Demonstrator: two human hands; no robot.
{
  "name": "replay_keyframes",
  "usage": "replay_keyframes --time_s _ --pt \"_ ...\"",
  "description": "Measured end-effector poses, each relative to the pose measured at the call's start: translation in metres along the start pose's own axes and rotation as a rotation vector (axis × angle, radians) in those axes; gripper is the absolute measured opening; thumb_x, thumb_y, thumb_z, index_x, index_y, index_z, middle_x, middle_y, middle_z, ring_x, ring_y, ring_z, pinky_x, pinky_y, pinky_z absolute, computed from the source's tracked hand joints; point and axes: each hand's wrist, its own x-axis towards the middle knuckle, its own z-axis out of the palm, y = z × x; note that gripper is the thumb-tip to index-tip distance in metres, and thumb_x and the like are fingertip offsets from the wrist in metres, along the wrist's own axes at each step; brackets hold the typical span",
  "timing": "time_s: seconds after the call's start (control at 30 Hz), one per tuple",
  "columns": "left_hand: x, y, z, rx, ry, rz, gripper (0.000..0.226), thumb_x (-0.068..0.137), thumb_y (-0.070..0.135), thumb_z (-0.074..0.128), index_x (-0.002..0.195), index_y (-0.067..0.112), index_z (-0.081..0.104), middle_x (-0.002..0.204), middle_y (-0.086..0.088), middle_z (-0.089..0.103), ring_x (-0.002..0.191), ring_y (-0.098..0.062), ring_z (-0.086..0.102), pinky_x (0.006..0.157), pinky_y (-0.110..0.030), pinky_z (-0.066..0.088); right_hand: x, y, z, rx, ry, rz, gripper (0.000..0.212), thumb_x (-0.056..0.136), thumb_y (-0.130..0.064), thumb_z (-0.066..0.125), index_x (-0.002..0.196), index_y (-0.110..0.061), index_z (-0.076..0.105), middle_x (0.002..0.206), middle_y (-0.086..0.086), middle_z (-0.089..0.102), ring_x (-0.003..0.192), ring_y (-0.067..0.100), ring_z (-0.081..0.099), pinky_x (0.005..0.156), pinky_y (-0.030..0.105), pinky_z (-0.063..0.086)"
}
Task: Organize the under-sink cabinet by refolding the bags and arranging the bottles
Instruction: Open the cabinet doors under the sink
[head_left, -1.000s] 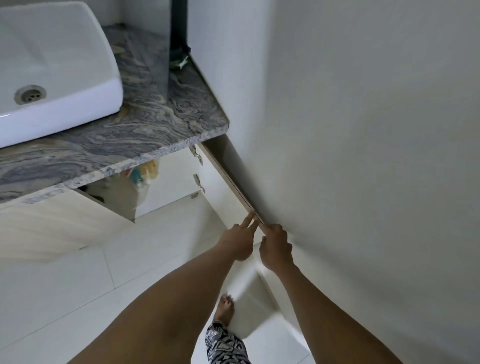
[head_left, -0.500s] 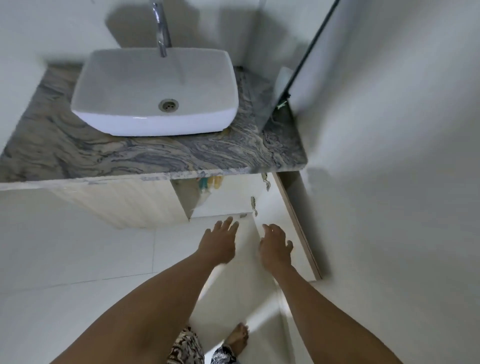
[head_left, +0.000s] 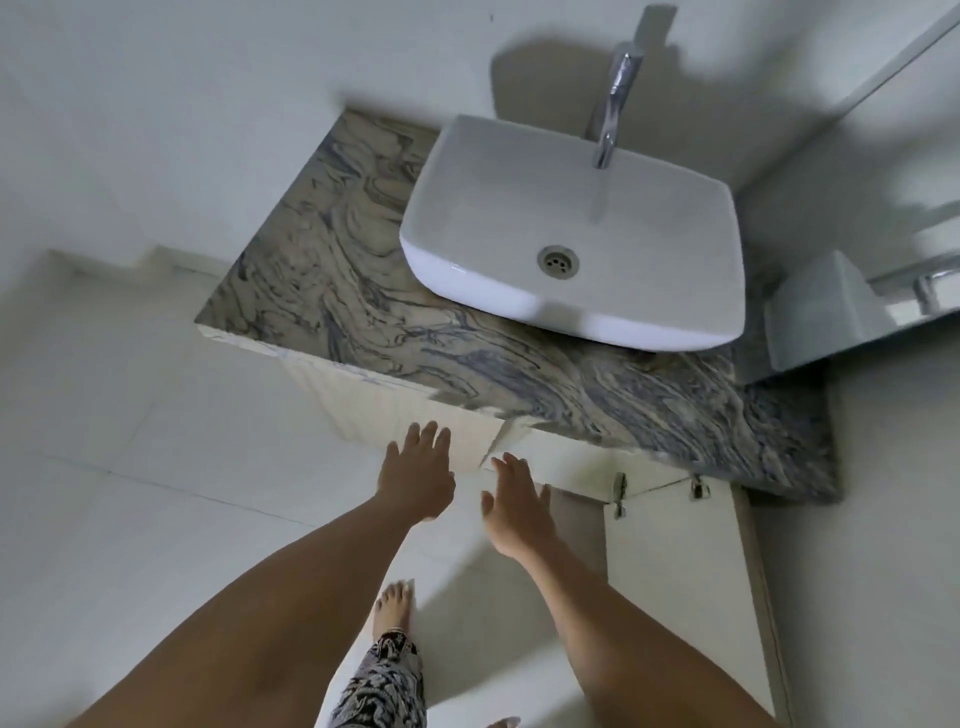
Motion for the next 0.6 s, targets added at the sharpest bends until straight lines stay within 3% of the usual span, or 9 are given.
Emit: replay_keyframes --time_s 0.13,0.33,0.53,0.6 --pt "0.04 -0.023 -0.007 0.042 0.023 0.037 0.078 0.101 0.043 0.044 0.159 0.01 0.005 0.168 -0.01 0.004 0.154 -0.03 0.0 0.122 -0.054 0.013 0.051 -0.028 -0.005 -0.01 0.006 0.001 0.065 0.104 -0.032 0.042 0.159 -0.02 0.009 0.167 -0.001 0.001 0.154 0.019 -0.003 0.122 0.059 0.006" --pt "0.067 -0.038 -0.013 0.122 -0.004 0.116 0.088 0.094 0.051 0.051 0.159 0.012 0.006 0.164 -0.011 0.015 0.151 -0.033 0.012 0.121 -0.061 0.003 0.082 -0.038 -0.002 -0.098 0.041 0.068 0.076 0.098 -0.041 0.051 0.158 -0.017 0.01 0.164 0.007 0.017 0.152 0.025 0.01 0.12 0.062 0.007" --pt "0.061 -0.042 -0.004 0.127 0.025 0.151 0.083 0.094 0.032 0.053 0.16 0.016 0.004 0.164 -0.015 0.01 0.151 -0.037 0.007 0.119 -0.063 0.007 0.074 -0.042 0.01 -0.189 0.115 0.101 0.074 0.098 -0.033 0.049 0.158 -0.019 0.009 0.165 0.005 0.012 0.153 0.026 0.008 0.119 0.062 0.014" --pt "0.055 -0.043 0.0 0.126 0.037 0.174 0.088 0.092 0.022 0.054 0.16 0.024 -0.001 0.165 -0.016 0.001 0.151 -0.039 -0.001 0.119 -0.062 0.009 0.069 -0.046 0.012 -0.224 0.17 0.094 0.07 0.097 -0.025 0.051 0.158 -0.02 0.016 0.16 0.004 0.023 0.149 0.026 0.019 0.118 0.057 0.023"
